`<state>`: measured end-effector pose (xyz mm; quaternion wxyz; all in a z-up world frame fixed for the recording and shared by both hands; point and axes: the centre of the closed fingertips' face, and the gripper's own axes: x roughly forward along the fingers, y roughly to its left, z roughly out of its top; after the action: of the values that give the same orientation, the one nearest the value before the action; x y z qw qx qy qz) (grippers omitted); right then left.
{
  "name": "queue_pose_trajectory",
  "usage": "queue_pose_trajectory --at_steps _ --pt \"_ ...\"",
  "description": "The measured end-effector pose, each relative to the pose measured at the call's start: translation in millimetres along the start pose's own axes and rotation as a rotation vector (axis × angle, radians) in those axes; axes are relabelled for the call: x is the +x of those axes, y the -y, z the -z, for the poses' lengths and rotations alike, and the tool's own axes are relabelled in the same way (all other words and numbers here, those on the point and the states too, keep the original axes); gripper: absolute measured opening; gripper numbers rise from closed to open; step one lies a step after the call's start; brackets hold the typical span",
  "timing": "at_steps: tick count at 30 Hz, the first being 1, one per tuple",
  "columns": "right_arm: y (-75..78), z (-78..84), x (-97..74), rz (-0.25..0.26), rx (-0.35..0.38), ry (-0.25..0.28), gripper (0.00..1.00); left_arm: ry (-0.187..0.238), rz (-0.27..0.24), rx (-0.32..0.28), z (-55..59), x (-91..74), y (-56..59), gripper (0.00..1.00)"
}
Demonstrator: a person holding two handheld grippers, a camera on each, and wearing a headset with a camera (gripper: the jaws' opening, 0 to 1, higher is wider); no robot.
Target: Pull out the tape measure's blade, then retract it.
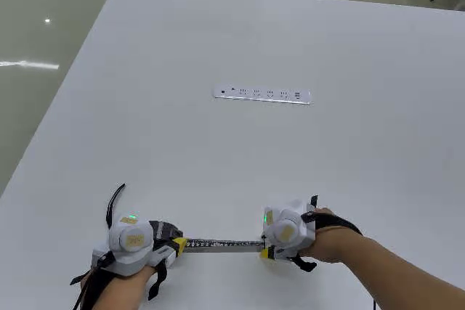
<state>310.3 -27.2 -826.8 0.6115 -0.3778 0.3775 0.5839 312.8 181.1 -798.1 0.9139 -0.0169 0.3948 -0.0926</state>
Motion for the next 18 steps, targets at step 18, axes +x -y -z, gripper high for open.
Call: queue_pose_trajectory --at_steps 18 --pt "-1.1 -10.2 5.1 0.007 -0.035 -0.003 0.19 -0.002 0.008 -0.013 -0.3 0.5 -0.5 0.60"
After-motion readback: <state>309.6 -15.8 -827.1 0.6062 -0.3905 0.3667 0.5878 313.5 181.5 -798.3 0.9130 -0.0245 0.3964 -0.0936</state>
